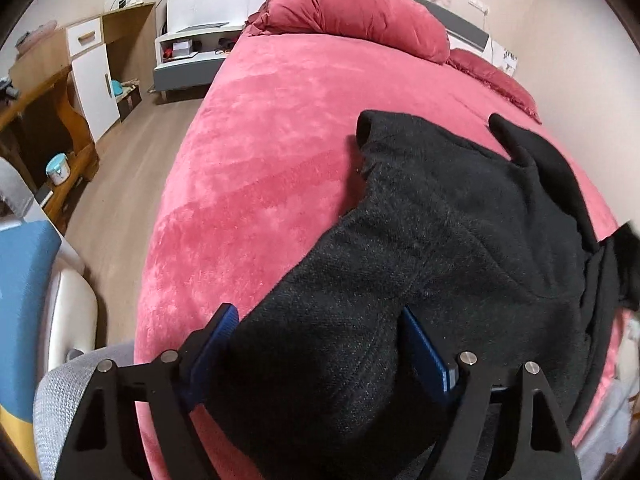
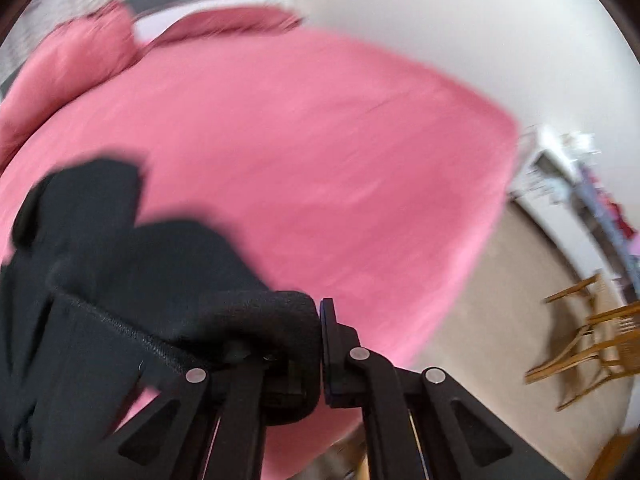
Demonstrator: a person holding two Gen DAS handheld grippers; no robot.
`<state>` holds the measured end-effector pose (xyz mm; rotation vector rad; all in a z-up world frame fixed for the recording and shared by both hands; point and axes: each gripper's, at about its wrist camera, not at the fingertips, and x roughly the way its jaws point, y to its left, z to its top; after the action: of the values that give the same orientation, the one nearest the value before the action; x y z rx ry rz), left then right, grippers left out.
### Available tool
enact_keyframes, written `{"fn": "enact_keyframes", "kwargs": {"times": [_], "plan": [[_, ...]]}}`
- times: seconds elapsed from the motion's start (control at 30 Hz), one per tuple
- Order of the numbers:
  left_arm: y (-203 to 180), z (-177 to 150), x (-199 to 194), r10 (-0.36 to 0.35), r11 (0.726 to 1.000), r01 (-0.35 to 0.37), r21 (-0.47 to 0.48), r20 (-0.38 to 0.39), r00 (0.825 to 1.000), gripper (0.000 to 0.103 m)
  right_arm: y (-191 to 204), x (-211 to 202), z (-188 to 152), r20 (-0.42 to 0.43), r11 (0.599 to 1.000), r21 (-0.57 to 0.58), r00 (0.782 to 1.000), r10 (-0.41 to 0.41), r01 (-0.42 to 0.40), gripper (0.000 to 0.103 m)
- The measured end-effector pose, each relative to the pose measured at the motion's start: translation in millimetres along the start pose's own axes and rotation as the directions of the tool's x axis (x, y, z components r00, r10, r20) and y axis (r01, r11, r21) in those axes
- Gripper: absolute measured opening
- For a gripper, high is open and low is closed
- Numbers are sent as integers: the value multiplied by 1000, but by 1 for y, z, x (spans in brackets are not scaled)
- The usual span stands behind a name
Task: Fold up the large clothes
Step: 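Grasp the coat sleeve cuff with the right gripper and lift it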
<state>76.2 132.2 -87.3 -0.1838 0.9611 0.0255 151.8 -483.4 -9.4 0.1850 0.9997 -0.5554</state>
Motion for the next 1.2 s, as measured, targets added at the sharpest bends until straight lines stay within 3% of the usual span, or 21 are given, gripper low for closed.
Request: {"fn": "enact_keyframes", "kwargs": {"times": [0.13, 0.2, 0.3, 0.37, 0.4, 0.47, 0.5, 0.53, 0.57, 0.63, 0.7, 0.73, 0.83, 0.87, 0.9, 0.93, 0.97, 1.07, 1.13, 1.2], "plan": [[1, -2, 7, 14, 1000, -14, -13, -23, 1000, 85, -57, -18, 50, 104, 989, 121, 990, -97, 85, 4], [1, -2, 9, 22, 1000, -23, -12, -26, 999, 86, -73, -23, 64, 134, 980, 176, 984, -113, 89, 4], [1, -3, 13, 33, 999, -34, -14, -34, 999, 89, -108, -22, 77, 163, 935, 355, 986, -43, -18, 4], [0, -2, 19, 41, 999, -42, -16, -50, 998, 91, -128, 0, 80, 185, 867, 474, 980, 71, -153, 4], [-2, -2, 21, 51, 999, -51, -11, -54, 997, 93, -135, 18, 82, 169, 824, 525, 975, 144, -213, 4], [-6, -3, 23, 67, 998, -67, 5, -53, 996, 95, -122, 37, 81, 117, 797, 556, 972, 203, -234, 8], [-7, -3, 25, 76, 997, -75, 15, -54, 996, 96, -114, 46, 78, 78, 803, 551, 972, 220, -226, 8], [-9, -4, 26, 80, 997, -79, 18, -53, 995, 97, -109, 59, 77, 22, 824, 538, 979, 201, -181, 16], [-10, -4, 26, 81, 997, -80, 18, -52, 995, 97, -105, 66, 73, 0, 840, 529, 989, 145, -123, 32], [-9, -5, 27, 79, 997, -79, 9, -51, 996, 99, -99, 57, 62, 0, 869, 494, 999, -36, 31, 42], [-9, -5, 29, 81, 997, -81, 4, -46, 996, 100, -92, 41, 55, 49, 877, 454, 979, -200, 156, 43], [-10, -6, 31, 83, 997, -83, 6, -43, 996, 101, -82, 30, 50, 84, 880, 441, 968, -237, 177, 46], [-14, -6, 35, 93, 996, -93, 11, -29, 995, 103, -62, 1, 36, 197, 924, 362, 958, -207, 125, 54], [-14, -6, 37, 95, 995, -95, 11, -25, 995, 103, -54, -14, 29, 257, 932, 333, 937, -237, 145, 58], [-15, -6, 37, 97, 995, -97, 12, -21, 995, 103, -51, -17, 28, 284, 935, 323, 927, -244, 147, 63], [-15, -6, 38, 96, 995, -96, 11, -20, 995, 103, -50, -22, 24, 294, 943, 313, 932, -213, 117, 80], [-15, -6, 38, 93, 996, -92, 8, -19, 996, 103, -50, -21, 22, 274, 949, 306, 948, -161, 73, 86], [-12, -5, 39, 83, 997, -83, 0, -18, 996, 103, -64, 4, 12, 157, 937, 340, 987, 29, -82, 85], [-11, -5, 40, 82, 997, -82, -2, -16, 997, 103, -74, 24, 4, 25, 911, 408, 998, 59, -64, 84], [-11, -5, 39, 83, 997, -83, -1, -15, 996, 103, -91, 46, -11, -89, 841, 540, 990, 111, -46, 83]]}}
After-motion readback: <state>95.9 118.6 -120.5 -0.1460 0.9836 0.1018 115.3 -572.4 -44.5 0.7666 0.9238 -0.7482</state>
